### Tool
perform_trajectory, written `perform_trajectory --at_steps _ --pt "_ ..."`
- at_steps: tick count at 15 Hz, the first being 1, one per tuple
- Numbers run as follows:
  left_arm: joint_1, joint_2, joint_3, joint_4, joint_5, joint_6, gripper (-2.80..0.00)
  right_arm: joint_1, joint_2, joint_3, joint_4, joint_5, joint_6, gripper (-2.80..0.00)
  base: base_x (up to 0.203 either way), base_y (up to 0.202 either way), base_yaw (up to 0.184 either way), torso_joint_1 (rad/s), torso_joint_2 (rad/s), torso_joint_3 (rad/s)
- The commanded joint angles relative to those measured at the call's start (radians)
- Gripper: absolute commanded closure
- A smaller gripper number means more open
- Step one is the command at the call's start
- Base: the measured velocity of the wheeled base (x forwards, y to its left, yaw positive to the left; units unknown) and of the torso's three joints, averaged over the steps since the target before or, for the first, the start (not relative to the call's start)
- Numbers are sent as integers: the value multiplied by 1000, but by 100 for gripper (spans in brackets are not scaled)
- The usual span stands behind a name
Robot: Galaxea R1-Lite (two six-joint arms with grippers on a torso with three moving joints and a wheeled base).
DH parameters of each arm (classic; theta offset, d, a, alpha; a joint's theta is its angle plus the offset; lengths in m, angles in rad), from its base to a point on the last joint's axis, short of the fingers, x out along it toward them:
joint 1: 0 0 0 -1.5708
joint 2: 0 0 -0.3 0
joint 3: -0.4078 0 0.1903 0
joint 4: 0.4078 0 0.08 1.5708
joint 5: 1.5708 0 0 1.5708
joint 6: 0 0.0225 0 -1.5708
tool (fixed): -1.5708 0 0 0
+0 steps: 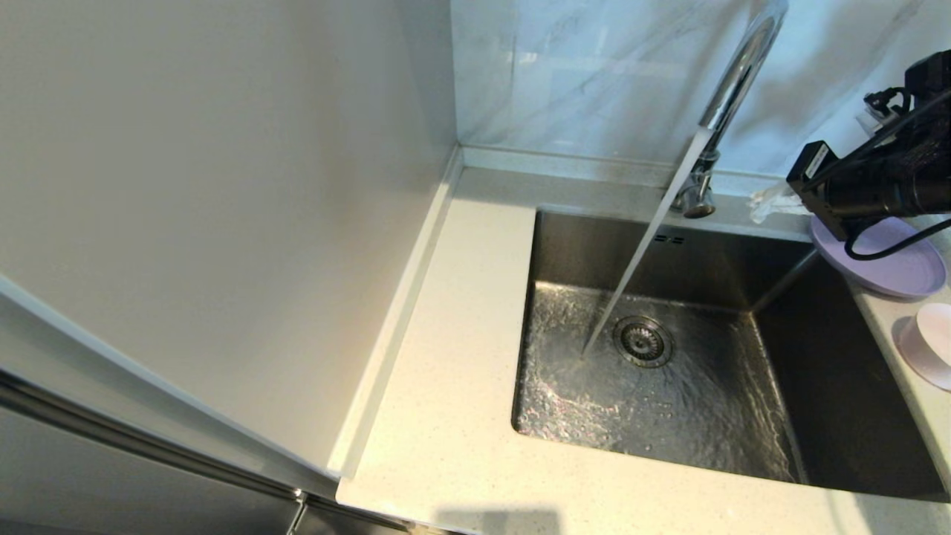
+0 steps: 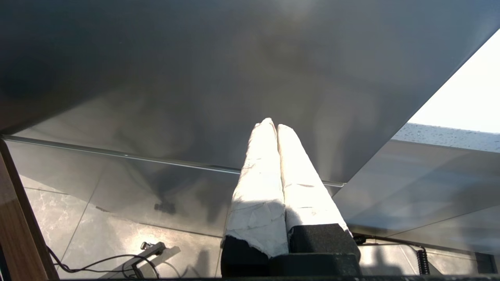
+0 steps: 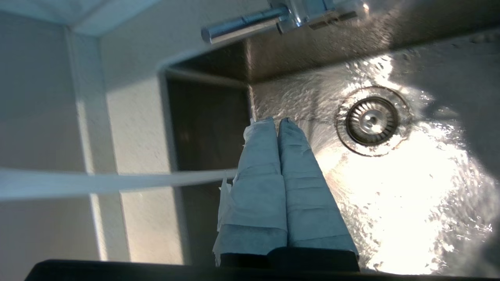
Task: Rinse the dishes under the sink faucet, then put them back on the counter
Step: Turn off the faucet
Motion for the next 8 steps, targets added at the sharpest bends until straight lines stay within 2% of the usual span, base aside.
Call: perform_trajectory --at_steps 1,3,5,8 --pt "0 0 0 0 1 0 0 10 44 17 -60 22 30 0 0 0 0 0 0 0" --pt "0 0 0 0 0 0 0 40 60 26 -66 29 1 0 0 0 0 0 0 0" --pt "0 0 0 0 1 0 0 60 81 18 -66 29 -71 0 0 0 0 0 0 0" --pt "0 0 0 0 1 0 0 99 105 -21 -68 29 -83 0 0 0 0 0 0 0"
